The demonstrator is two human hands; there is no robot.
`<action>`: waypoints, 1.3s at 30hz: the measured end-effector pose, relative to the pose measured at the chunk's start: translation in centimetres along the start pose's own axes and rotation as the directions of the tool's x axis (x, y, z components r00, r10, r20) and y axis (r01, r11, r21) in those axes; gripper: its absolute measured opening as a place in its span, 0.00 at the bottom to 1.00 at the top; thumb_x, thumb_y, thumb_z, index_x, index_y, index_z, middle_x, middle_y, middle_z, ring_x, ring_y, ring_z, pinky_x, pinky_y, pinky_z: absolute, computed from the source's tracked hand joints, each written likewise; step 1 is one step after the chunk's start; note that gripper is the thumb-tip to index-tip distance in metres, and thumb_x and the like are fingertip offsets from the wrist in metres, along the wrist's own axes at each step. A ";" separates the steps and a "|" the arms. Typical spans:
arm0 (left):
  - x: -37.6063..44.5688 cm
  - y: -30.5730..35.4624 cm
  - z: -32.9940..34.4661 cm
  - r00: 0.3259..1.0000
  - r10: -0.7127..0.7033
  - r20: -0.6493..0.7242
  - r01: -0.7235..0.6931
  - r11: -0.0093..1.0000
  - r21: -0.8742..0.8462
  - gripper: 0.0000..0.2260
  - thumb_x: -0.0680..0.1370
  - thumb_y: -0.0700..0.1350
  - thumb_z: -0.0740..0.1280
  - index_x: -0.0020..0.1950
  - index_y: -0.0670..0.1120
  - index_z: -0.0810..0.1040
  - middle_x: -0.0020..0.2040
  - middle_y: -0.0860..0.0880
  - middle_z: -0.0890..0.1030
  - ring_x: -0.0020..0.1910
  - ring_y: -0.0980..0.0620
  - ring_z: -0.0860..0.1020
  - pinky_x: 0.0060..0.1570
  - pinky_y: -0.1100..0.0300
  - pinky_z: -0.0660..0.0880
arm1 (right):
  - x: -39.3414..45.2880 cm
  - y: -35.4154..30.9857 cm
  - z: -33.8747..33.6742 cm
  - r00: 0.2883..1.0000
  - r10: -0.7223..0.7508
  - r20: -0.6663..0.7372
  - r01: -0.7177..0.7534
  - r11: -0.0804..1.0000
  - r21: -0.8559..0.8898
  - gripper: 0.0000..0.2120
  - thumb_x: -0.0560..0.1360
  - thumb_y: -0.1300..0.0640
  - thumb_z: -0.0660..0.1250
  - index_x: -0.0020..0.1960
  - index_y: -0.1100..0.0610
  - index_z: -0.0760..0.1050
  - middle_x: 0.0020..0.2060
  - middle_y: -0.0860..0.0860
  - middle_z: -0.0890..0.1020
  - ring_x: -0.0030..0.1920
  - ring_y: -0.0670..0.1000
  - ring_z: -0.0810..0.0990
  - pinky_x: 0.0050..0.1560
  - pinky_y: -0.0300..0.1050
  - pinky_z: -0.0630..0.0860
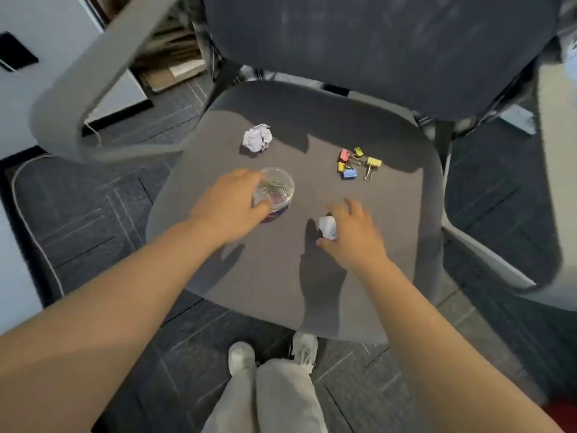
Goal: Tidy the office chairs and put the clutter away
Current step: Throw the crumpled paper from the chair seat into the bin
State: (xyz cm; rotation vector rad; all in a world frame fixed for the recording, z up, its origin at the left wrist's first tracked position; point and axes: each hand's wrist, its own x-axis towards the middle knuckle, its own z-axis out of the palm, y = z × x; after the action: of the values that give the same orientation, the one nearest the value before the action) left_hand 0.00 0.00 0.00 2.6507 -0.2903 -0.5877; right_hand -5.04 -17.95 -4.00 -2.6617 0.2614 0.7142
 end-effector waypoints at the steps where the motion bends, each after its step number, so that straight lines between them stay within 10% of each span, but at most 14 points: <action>1: 0.4 -0.4 0.4 1.000 0.000 -0.017 0.000 1.000 -0.003 0.19 0.76 0.44 0.64 0.66 0.41 0.70 0.66 0.42 0.73 0.65 0.42 0.71 0.63 0.49 0.70 | 0.5 0.2 0.7 1.000 0.003 0.004 -0.003 0.999 -0.041 0.30 0.75 0.54 0.67 0.72 0.53 0.59 0.75 0.55 0.56 0.73 0.59 0.58 0.68 0.54 0.65; 25: 15.4 -2.1 -0.7 0.988 -0.055 0.144 0.047 0.997 0.063 0.28 0.75 0.41 0.67 0.73 0.48 0.61 0.77 0.41 0.51 0.73 0.39 0.57 0.70 0.47 0.62 | 9.3 -2.7 -5.4 0.969 0.094 -0.228 -0.082 0.995 0.063 0.14 0.74 0.64 0.64 0.59 0.60 0.75 0.62 0.56 0.73 0.63 0.59 0.66 0.62 0.51 0.63; 31: 16.2 -3.0 -0.9 0.991 0.030 0.128 -0.043 0.994 0.102 0.15 0.74 0.34 0.64 0.61 0.42 0.73 0.63 0.37 0.70 0.61 0.38 0.69 0.56 0.51 0.71 | 9.5 -3.6 -4.8 0.951 0.172 -0.257 -0.151 0.983 0.101 0.15 0.74 0.64 0.63 0.61 0.59 0.73 0.65 0.54 0.70 0.67 0.58 0.62 0.60 0.49 0.62; 39: 12.5 4.0 -7.8 0.959 0.265 0.100 -0.276 0.955 0.109 0.16 0.76 0.34 0.61 0.62 0.45 0.73 0.61 0.42 0.71 0.62 0.42 0.65 0.58 0.50 0.70 | 4.5 -5.7 -10.4 0.915 0.200 -0.351 -0.167 0.978 0.121 0.16 0.75 0.63 0.64 0.63 0.57 0.72 0.66 0.54 0.69 0.65 0.57 0.63 0.62 0.48 0.61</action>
State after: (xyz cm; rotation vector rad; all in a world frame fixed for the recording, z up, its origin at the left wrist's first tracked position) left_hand 14.09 -4.44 3.74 2.6399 -0.7236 -0.6078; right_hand 4.96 -17.22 3.84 -2.6899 0.6345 0.2471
